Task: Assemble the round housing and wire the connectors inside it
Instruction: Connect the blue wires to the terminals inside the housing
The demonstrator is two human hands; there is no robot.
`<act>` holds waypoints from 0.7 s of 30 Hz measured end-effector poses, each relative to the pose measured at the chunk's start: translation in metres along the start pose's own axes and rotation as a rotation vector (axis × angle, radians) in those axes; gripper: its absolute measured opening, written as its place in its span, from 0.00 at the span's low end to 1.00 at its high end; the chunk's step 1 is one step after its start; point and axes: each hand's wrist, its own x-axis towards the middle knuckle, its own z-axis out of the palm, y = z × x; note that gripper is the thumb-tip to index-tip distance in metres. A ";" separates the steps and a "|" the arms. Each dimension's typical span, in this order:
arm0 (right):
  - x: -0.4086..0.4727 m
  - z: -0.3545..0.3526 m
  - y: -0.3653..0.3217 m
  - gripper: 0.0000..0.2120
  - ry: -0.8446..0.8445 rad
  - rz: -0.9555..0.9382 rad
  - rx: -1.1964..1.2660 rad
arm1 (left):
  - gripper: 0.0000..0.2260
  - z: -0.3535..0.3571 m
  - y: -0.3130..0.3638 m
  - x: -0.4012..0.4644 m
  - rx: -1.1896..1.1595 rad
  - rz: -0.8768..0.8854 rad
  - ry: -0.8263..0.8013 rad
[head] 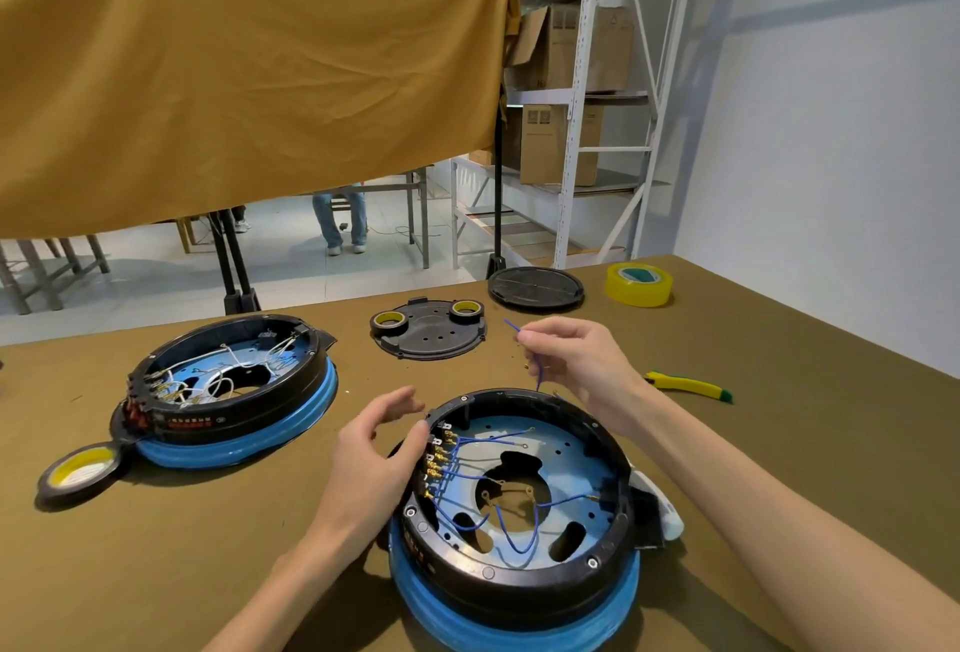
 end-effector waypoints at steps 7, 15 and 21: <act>-0.043 0.036 -0.013 0.04 -0.145 -0.304 -0.282 | 0.14 -0.016 0.053 0.002 -0.269 0.131 -0.052; -0.062 0.041 -0.017 0.05 -0.126 -0.464 -0.414 | 0.08 -0.026 0.072 0.000 -0.277 0.137 -0.040; -0.073 0.038 -0.021 0.06 -0.108 -0.554 -0.558 | 0.04 -0.024 0.071 0.000 -0.262 0.085 -0.039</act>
